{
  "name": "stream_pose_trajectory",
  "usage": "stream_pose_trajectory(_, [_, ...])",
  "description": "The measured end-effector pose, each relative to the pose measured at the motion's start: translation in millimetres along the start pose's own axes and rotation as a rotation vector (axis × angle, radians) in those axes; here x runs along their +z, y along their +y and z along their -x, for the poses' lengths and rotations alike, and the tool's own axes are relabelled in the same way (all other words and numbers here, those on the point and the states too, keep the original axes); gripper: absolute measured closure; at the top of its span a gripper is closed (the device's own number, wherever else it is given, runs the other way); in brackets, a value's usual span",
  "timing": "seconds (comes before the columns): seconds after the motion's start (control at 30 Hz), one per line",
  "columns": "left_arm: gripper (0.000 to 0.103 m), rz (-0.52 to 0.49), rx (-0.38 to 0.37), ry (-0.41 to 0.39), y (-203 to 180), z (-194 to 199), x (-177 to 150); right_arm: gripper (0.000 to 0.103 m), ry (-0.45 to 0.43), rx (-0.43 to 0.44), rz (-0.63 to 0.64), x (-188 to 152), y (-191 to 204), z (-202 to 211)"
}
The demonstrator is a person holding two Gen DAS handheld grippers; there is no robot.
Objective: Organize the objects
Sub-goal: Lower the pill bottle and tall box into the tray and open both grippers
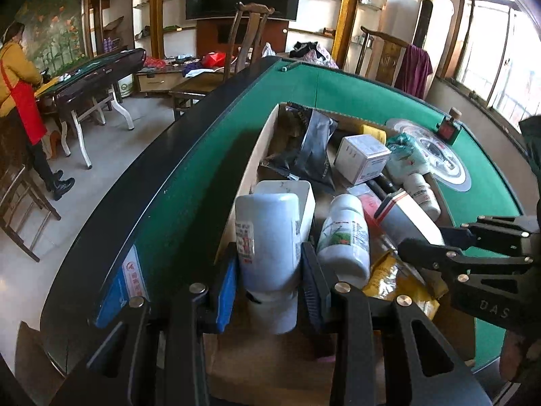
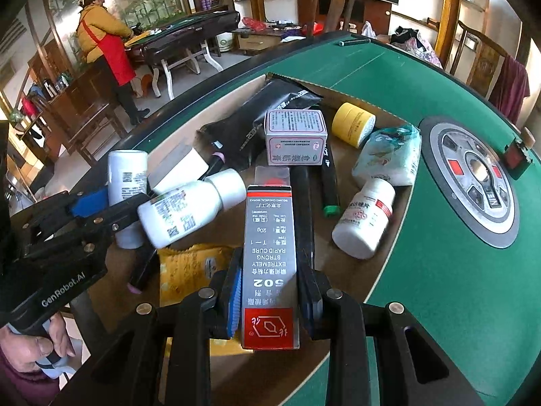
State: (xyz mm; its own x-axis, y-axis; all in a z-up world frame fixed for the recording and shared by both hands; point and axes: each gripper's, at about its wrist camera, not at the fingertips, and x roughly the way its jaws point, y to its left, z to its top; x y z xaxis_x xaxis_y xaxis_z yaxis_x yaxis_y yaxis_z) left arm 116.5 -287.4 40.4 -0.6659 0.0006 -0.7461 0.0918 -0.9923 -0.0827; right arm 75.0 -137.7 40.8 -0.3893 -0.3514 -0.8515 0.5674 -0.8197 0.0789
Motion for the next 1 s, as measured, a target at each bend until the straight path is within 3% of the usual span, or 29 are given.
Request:
stream_pose_trajectory(0.17, [0.069,-0.048,-0.002,0.042,-4,-12,2,0.072,0.001,-0.001,0.003,9,2,-8])
stream_pose_trajectory(0.37, [0.069,-0.007,-0.069,0.066,5,-8,-2,0.072,0.01,0.02,0.03,9,8,-9])
stream_pose_trajectory(0.73, [0.07,-0.058,-0.035,0.085,-6,3,-21,0.072,0.034,0.059,0.048,-9,17,0])
stream_pose_trajectory(1.0, [0.07,-0.084,0.016,0.081,-18,-12,-12,0.072,0.01,-0.028,0.096,-4,20,-7])
